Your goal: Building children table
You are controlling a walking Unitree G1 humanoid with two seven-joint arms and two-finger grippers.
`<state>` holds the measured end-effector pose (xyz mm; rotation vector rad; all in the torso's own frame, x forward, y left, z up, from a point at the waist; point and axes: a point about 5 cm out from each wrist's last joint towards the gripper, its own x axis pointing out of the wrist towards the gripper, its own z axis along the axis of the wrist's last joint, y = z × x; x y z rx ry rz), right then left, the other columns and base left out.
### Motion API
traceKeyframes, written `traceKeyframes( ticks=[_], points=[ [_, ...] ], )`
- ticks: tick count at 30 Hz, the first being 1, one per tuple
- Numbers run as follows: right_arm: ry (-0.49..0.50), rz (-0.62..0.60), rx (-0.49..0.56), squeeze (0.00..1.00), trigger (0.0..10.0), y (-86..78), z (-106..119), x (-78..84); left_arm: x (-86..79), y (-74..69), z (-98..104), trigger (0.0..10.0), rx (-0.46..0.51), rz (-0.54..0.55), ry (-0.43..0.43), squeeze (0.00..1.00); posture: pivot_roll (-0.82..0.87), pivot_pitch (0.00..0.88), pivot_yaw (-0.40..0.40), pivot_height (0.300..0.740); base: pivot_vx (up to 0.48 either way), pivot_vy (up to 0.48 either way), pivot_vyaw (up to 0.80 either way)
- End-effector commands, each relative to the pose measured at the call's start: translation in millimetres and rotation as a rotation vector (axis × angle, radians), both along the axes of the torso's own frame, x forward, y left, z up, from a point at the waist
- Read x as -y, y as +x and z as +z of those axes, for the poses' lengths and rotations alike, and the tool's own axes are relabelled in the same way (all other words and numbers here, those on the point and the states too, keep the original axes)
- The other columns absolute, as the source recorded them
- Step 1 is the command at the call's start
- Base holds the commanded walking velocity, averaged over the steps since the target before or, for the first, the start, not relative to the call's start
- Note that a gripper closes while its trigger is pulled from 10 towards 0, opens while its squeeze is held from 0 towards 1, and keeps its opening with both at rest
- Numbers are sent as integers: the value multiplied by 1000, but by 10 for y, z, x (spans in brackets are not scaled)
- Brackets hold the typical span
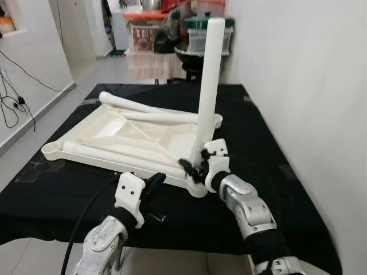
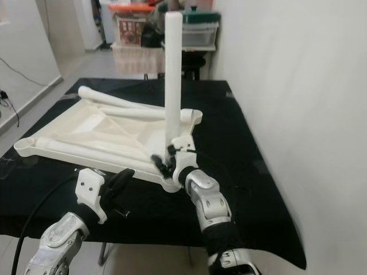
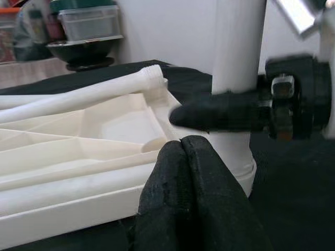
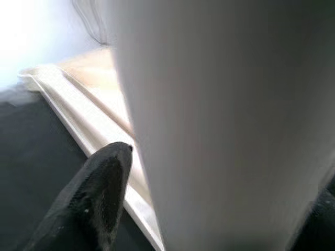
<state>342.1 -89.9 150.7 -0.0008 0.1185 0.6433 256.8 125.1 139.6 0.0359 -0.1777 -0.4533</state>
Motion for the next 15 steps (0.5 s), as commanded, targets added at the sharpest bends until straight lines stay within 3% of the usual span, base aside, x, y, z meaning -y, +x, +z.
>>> traceKeyframes(
  ticks=[1,4,5,7,15],
  points=[
    [6,135,66,0,10000,-30,145,-121,16,-5,-24,10000,-15,-8,-2,0,9,0,-41,740,0,0,0],
    [-16,219,88,0,10000,-56,172,-120,23,-11,-23,10000,-15,-10,-3,0,9,0,-41,740,0,0,0],
    [-53,316,91,0,10000,-37,174,-64,39,-47,-14,10000,-19,-29,-9,0,24,0,-49,740,0,0,0],
    [-91,386,99,0,10000,38,205,22,61,-107,10,10000,-25,-71,-18,0,42,0,-50,740,0,0,0],
    [-69,460,110,0,10000,200,379,164,101,-242,84,10000,-29,-146,-29,0,68,0,-43,740,0,0,0]
  ],
)
